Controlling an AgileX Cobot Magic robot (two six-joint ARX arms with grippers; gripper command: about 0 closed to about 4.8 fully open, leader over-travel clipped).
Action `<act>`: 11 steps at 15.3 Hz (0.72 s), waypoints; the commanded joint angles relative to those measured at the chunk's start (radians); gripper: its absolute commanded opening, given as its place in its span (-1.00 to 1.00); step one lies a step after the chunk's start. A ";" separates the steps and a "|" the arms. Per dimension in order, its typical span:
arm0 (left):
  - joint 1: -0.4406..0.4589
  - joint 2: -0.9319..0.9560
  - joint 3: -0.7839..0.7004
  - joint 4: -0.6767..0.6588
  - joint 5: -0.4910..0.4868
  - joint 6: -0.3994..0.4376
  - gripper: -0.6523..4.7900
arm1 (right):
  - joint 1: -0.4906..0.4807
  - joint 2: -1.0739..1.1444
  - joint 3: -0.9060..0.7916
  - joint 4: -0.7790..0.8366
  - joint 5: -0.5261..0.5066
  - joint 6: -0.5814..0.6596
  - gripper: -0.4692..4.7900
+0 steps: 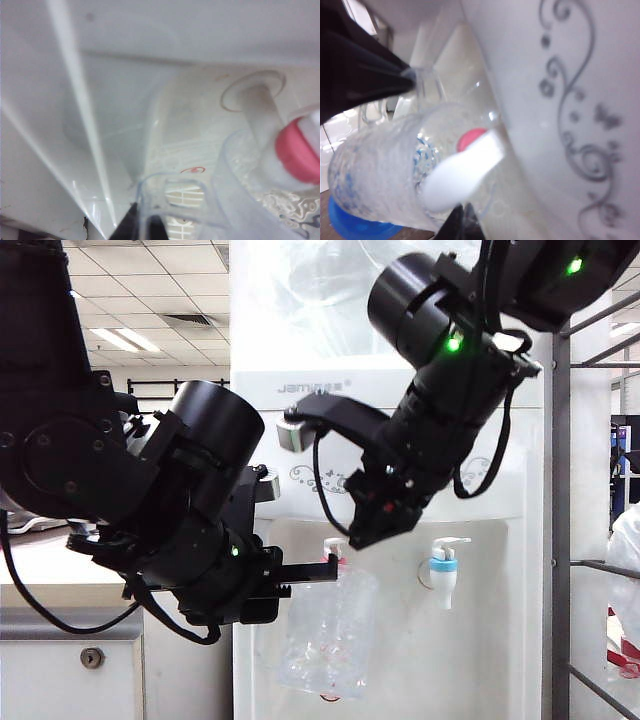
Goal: Pick up the plastic mug from the left desk, go to the hot water outlet of the water dispenser, press the vertical switch to get some water, then put the mug back on the desk.
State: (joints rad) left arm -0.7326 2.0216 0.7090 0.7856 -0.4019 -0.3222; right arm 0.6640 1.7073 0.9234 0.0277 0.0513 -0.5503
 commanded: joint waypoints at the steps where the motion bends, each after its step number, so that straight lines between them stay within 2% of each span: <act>1: 0.000 -0.007 0.005 0.031 -0.006 0.002 -0.78 | 0.003 0.009 -0.002 0.023 -0.022 0.005 -0.85; 4: 0.000 -0.007 0.005 0.032 -0.006 0.002 -0.78 | 0.005 -0.005 -0.001 0.045 0.013 0.004 -0.85; 7: 0.000 -0.007 0.005 0.032 -0.006 0.001 -0.78 | 0.002 -0.031 -0.001 -0.029 0.063 0.002 -0.85; 11: 0.000 -0.007 0.005 0.032 -0.006 0.002 -0.78 | 0.017 -0.035 -0.001 0.000 0.008 0.008 -0.85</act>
State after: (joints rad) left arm -0.7326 2.0212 0.7086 0.7856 -0.4019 -0.3222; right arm 0.6704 1.6779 0.9176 -0.0055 0.0734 -0.5495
